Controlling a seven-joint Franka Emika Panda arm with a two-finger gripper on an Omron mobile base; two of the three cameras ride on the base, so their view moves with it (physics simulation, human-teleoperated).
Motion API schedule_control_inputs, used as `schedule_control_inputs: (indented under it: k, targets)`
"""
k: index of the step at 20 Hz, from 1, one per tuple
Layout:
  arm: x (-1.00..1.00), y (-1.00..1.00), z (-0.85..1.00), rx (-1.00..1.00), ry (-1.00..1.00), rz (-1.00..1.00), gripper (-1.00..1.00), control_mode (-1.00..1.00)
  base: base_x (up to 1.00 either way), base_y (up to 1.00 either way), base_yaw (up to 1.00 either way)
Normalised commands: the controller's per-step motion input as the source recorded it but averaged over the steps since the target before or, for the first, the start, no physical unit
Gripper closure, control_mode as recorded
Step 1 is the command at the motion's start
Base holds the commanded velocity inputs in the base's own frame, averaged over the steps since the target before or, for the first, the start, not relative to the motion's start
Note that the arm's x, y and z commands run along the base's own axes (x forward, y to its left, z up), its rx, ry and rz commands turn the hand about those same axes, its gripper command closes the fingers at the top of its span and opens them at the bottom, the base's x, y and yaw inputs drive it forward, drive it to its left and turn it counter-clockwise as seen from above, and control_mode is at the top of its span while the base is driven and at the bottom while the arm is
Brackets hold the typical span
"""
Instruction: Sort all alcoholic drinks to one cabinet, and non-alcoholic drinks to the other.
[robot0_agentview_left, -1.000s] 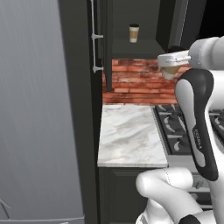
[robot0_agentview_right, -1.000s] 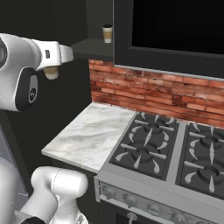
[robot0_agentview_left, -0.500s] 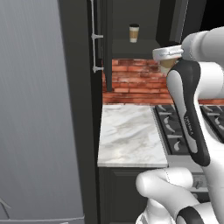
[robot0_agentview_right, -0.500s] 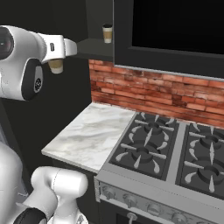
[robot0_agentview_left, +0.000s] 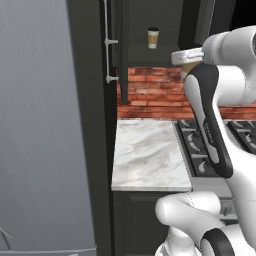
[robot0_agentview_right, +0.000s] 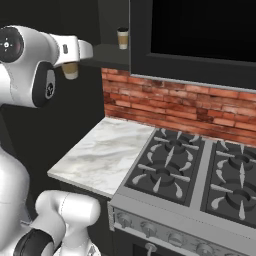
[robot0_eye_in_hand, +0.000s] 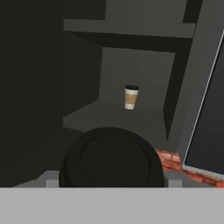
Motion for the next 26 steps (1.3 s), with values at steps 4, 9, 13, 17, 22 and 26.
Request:
schedule_control_inputs:
  k: [4,9,13,17,22,26]
  targets:
    - [0.27,-0.03,0.01,-0.02,-0.02,-0.02,1.0,-1.0,0.0,0.0,0.0]
    - [0.26,-0.02,0.0,-0.02,-0.02,-0.02,1.0,-1.0,0.0,0.0,0.0]
    - [0.23,0.0,0.0,-0.02,-0.01,-0.02,1.0,-1.0,0.0,0.0,0.0]
    - [0.23,0.0,0.02,-0.02,-0.01,-0.01,1.0,-1.0,0.0,0.0,0.0]
    - [0.23,0.0,0.05,-0.01,0.0,-0.01,1.0,-1.0,0.0,0.0,0.0]
    - [0.24,0.0,0.05,0.0,0.0,-0.01,1.0,-1.0,0.0,0.0,0.0]
